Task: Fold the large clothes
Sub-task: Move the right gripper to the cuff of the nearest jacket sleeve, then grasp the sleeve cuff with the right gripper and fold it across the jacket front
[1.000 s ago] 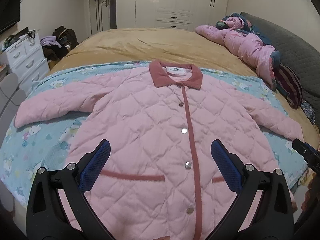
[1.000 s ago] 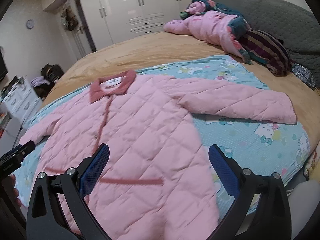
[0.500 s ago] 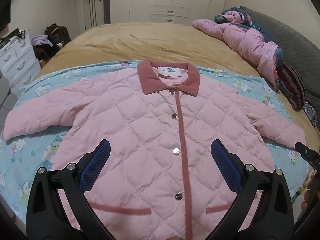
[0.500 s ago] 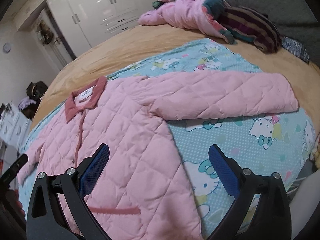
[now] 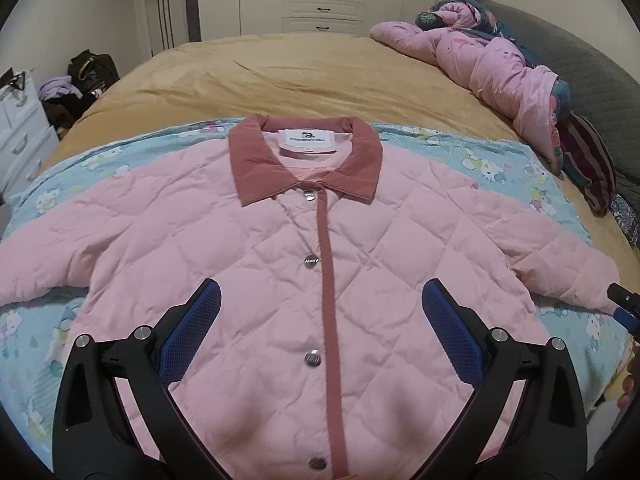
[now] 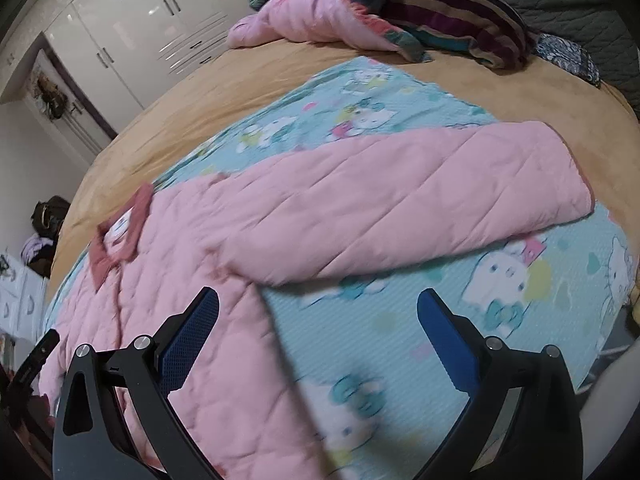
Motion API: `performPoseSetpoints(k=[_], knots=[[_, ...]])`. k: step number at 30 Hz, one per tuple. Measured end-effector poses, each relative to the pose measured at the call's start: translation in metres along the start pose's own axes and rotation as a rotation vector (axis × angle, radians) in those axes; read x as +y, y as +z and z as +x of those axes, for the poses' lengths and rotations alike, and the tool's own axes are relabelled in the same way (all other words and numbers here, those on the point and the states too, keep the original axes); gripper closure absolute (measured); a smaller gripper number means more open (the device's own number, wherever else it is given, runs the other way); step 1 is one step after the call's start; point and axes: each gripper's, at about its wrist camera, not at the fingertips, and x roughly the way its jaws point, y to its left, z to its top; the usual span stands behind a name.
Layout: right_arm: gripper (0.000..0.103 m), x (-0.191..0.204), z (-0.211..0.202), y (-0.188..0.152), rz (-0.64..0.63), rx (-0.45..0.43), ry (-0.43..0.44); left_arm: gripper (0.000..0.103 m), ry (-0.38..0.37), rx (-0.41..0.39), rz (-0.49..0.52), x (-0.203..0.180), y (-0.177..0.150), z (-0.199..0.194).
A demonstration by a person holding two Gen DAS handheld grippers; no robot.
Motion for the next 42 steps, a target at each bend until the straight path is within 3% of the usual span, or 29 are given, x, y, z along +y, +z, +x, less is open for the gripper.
performPoseSetpoints(k=[14,19,23,31,32,34,35,36,39,42], knots=[[0.004,-0.118,0.057,0.03,0.44,-0.057,-0.097,0.009,0.023,-0.008,-0.016,-0.009,0.018,0.052],[0.004,-0.144,0.078,0.034,0.58,-0.068,-0.075,0.009,0.031,0.007,-0.016,-0.004,0.018,0.067],[0.004,-0.157,0.087,0.044,0.641,-0.14,-0.08,0.009,0.042,0.026,-0.028,0.006,0.019,0.078],[0.006,-0.179,0.092,0.051,0.733,-0.254,-0.003,0.009,0.033,0.04,-0.099,0.035,0.025,0.078],[0.013,-0.181,0.092,0.051,0.736,-0.268,0.004,0.009,0.021,0.037,-0.107,0.037,0.027,0.075],[0.038,-0.185,0.091,0.051,0.736,-0.28,0.026,0.009,0.0,0.016,-0.12,0.04,0.031,0.067],[0.061,-0.188,0.092,0.052,0.737,-0.287,0.079,0.009,-0.007,0.001,-0.123,0.042,0.034,0.061],[0.072,-0.189,0.092,0.054,0.733,-0.292,0.114,0.009,-0.011,-0.008,-0.125,0.043,0.035,0.057],[0.082,-0.181,0.078,0.063,0.667,-0.336,0.173,0.009,-0.018,-0.023,-0.133,0.046,0.04,0.05],[0.085,-0.16,0.054,0.074,0.567,-0.381,0.231,0.009,-0.029,-0.045,-0.153,0.05,0.042,0.045]])
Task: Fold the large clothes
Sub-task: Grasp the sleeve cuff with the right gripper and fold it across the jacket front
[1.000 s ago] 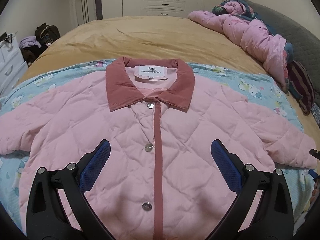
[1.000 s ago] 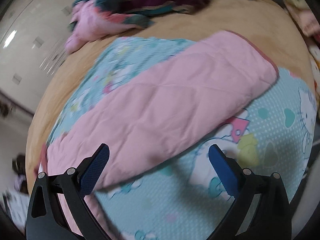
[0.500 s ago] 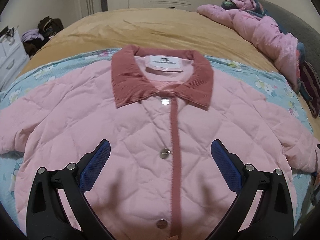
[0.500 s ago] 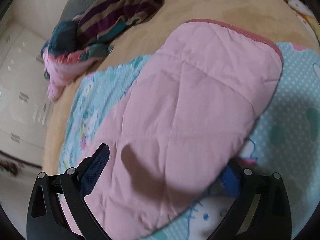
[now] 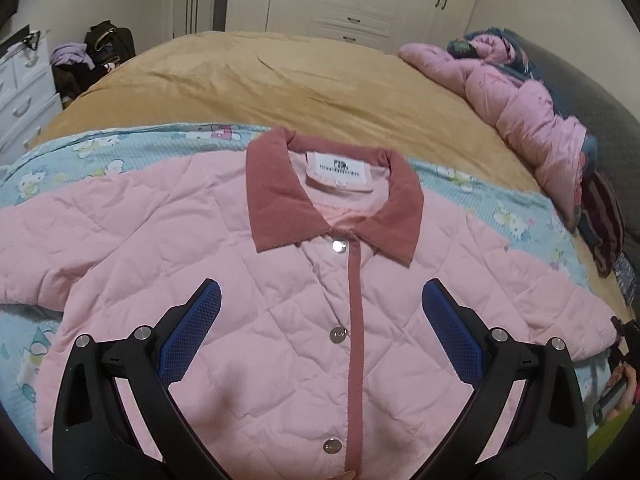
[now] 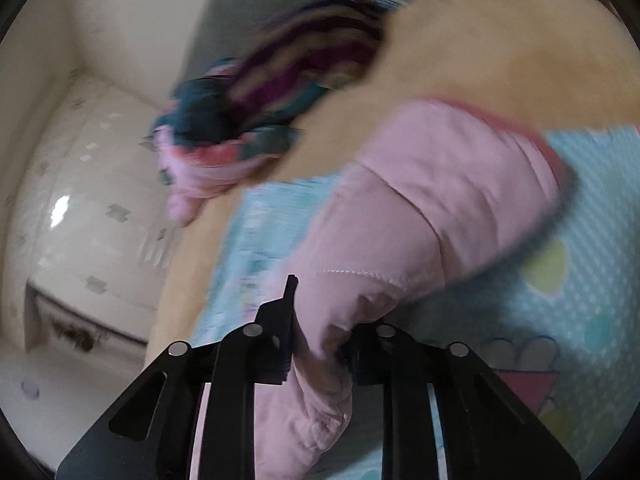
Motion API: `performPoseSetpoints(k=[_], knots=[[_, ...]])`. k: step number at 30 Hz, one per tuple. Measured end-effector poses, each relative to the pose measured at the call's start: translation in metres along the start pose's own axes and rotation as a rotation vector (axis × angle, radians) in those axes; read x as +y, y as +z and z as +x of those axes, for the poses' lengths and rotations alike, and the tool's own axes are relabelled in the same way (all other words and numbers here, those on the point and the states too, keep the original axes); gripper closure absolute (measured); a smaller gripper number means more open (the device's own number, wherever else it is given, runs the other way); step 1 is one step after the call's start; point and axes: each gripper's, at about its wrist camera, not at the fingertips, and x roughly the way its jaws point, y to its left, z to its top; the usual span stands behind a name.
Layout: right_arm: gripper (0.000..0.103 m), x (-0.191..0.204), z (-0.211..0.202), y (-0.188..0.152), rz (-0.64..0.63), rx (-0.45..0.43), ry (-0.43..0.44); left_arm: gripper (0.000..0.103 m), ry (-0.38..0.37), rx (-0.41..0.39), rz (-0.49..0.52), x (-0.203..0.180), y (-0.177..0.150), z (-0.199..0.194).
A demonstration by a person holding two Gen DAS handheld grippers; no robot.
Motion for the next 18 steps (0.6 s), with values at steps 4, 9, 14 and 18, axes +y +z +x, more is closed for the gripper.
performPoseSetpoints(k=[4,9,14,18], knots=[[0.087,0.054,-0.018,-0.001,-0.153,-0.003,0.089,0.009,-0.01,-0.006,-0.002,0.001,0.002,-0.004],[0.087,0.118,-0.038,-0.016,-0.305,0.001,0.187,0.009,-0.051,-0.014,-0.02,0.007,0.004,-0.015],[0.088,0.173,-0.054,-0.042,-0.426,0.021,0.236,0.009,-0.058,-0.032,-0.028,0.014,0.009,-0.027],[0.088,0.207,-0.056,-0.06,-0.495,0.045,0.267,0.009,-0.063,-0.054,-0.031,0.022,0.013,-0.04]])
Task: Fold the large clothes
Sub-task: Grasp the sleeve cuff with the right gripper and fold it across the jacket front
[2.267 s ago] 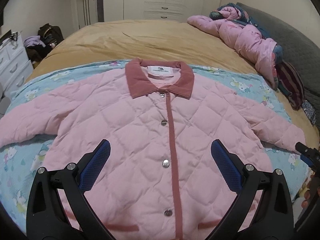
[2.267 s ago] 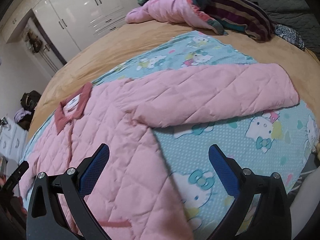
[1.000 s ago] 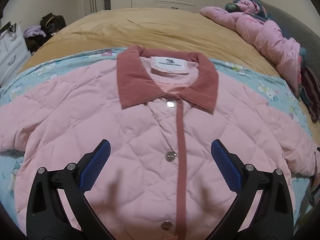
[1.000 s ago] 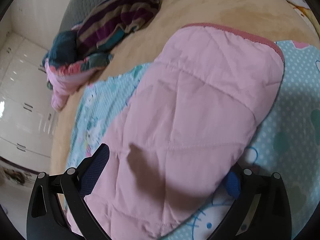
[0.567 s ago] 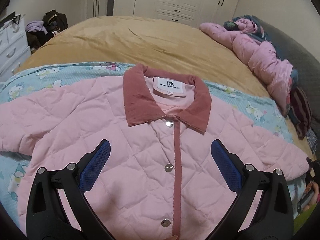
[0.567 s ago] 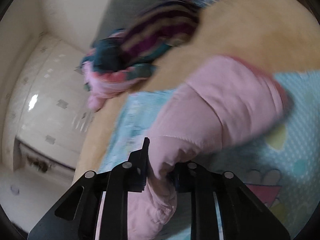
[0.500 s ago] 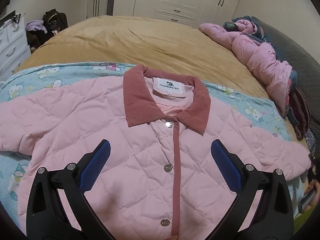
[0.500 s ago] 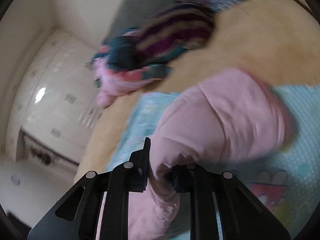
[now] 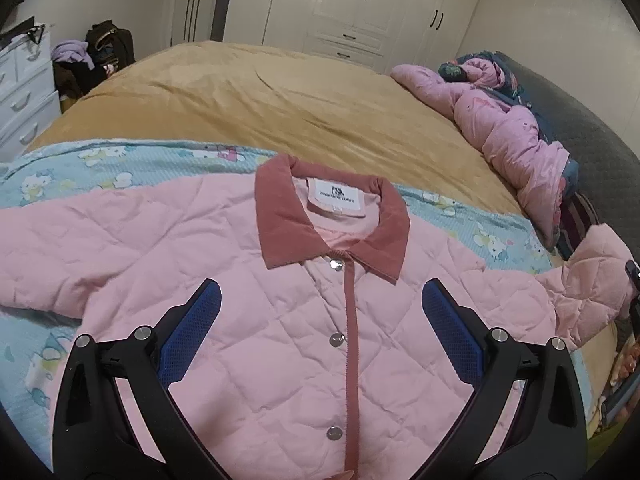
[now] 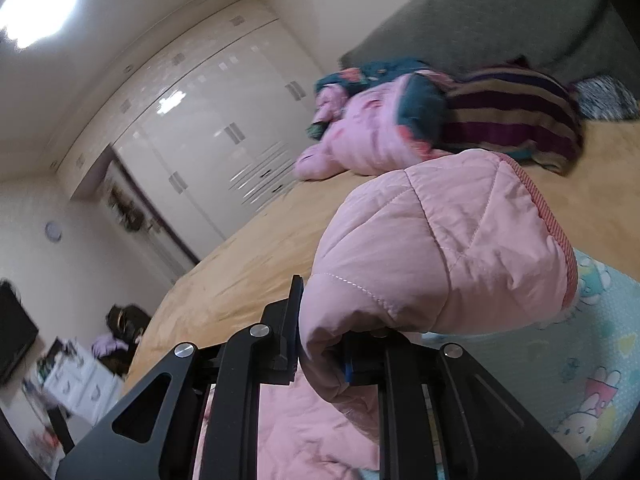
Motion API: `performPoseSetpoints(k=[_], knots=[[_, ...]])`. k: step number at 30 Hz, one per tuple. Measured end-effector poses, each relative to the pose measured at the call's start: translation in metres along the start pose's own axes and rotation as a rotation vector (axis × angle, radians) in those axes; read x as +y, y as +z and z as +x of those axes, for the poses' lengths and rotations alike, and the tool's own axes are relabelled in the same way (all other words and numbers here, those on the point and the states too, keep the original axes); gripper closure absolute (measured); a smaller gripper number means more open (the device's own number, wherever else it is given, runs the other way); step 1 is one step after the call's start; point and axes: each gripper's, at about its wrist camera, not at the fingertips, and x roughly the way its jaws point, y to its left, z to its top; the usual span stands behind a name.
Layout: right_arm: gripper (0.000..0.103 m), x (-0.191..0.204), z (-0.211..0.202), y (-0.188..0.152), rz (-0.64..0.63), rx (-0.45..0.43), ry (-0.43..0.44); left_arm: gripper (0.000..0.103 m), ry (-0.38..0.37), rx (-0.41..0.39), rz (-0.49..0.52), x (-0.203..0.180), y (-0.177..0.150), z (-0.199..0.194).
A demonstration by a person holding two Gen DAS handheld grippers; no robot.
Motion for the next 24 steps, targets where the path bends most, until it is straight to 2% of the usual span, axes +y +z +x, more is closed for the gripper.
performPoseSetpoints(k=[8,10,13,15,21,24], knots=[[0.088,0.067,0.008,-0.011,-0.101,0.037,0.085,0.009,-0.024,-0.036,-0.042,0.026,0.005,-0.022],[0.088,0.086,0.012,-0.016,-0.134,0.047,0.102,0.009,-0.036,-0.027,-0.058,0.036,0.003,-0.021],[0.088,0.117,0.013,-0.027,-0.184,0.065,0.134,0.009,-0.008,-0.021,-0.07,0.048,0.001,-0.022],[0.088,0.134,0.018,-0.034,-0.218,0.078,0.147,0.009,-0.029,-0.02,-0.105,0.06,0.002,-0.025],[0.088,0.181,0.036,-0.073,-0.304,0.148,0.187,0.009,-0.07,-0.026,-0.192,0.093,0.005,-0.032],[0.088,0.203,0.048,-0.101,-0.347,0.191,0.215,0.009,-0.122,-0.003,-0.235,0.105,0.005,-0.029]])
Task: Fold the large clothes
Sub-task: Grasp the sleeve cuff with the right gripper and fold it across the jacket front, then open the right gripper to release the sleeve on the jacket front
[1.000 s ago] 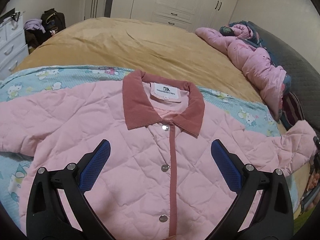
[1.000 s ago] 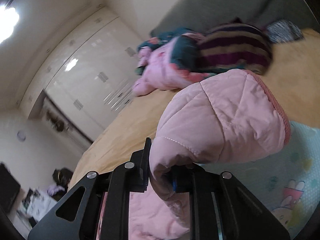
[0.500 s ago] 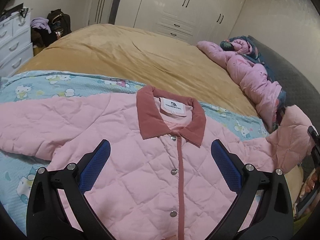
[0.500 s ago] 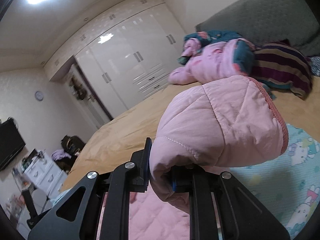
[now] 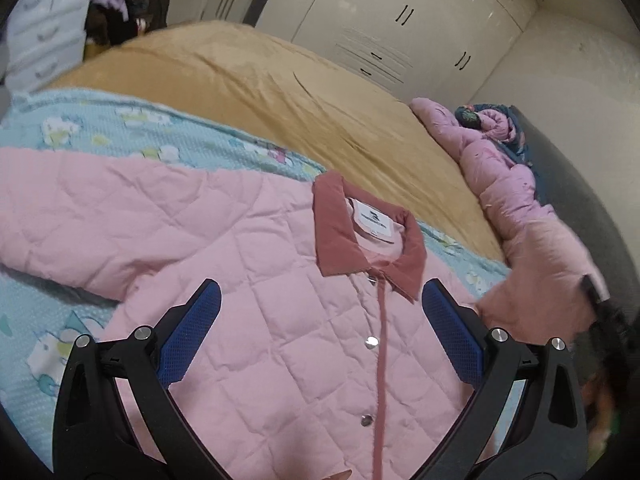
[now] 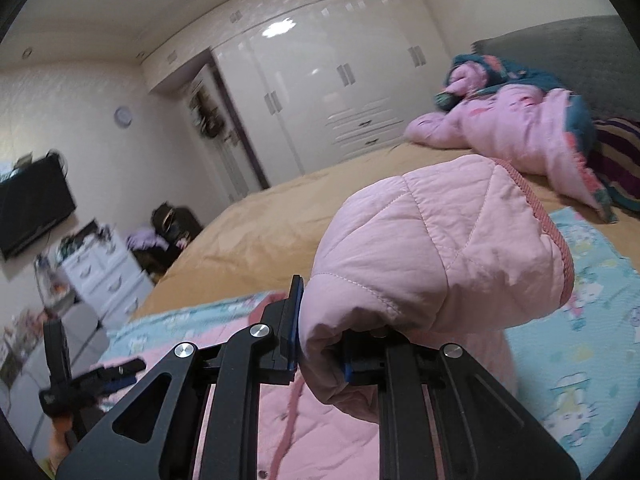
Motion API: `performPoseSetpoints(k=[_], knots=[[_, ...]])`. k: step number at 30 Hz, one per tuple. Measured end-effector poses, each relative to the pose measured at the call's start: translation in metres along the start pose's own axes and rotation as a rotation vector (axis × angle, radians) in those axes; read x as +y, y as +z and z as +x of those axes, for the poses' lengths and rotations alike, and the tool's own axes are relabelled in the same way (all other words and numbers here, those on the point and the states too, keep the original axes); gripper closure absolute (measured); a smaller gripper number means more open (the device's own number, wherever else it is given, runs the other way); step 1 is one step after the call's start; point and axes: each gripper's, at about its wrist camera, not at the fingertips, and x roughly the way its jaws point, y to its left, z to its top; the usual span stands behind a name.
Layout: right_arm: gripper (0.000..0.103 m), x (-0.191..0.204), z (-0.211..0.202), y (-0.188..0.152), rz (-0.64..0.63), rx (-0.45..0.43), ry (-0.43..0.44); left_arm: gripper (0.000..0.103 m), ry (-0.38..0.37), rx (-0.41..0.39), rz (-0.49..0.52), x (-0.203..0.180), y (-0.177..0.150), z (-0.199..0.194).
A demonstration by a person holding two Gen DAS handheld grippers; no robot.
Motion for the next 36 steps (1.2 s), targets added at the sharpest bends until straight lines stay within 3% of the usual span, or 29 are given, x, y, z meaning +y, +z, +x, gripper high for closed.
performPoseSetpoints(k=[2,7,14,16,17,18,20,21,26,27,29,31,36], knots=[[0.088,0.013,0.013,-0.011,-0.012,0.029,0.018,0.009,-0.034,0.013,-0.022,0.006,0.001,0.001],[0.088,0.038,0.048,-0.053,-0.01,0.114,0.05,0.009,-0.029,0.03,-0.018,0.01,0.0,0.004],[0.087,0.046,0.094,-0.118,0.076,0.27,0.054,0.009,-0.057,0.124,-0.041,0.013,-0.011,0.032],[0.084,0.043,0.098,-0.13,0.144,0.308,0.076,0.009,-0.068,0.149,-0.037,0.01,-0.015,0.039],[0.078,0.041,0.099,-0.134,0.181,0.321,0.087,0.009,-0.076,0.163,-0.036,0.007,-0.018,0.044],[0.063,0.039,0.097,-0.138,0.222,0.329,0.104,0.009,-0.08,0.175,-0.038,0.005,-0.02,0.047],[0.046,0.029,0.088,-0.144,0.312,0.32,0.121,0.009,-0.083,0.193,-0.039,0.003,-0.024,0.052],[0.043,0.024,0.083,-0.146,0.347,0.311,0.123,0.009,-0.082,0.199,-0.038,0.002,-0.025,0.054],[0.039,-0.019,0.046,-0.158,0.634,0.143,0.056,0.009,-0.083,0.213,-0.043,0.002,-0.028,0.06],[0.047,-0.023,0.045,-0.157,0.65,0.126,0.065,0.009,-0.084,0.215,-0.045,0.002,-0.027,0.06],[0.072,-0.021,0.046,-0.148,0.607,0.123,0.089,0.009,-0.091,0.213,-0.054,0.004,-0.026,0.061],[0.075,-0.012,0.041,-0.138,0.544,0.093,0.107,0.009,-0.113,0.212,-0.068,0.006,-0.024,0.061],[0.075,0.057,0.042,-0.13,0.156,0.11,0.135,0.009,-0.295,0.175,-0.205,0.026,-0.013,0.047]])
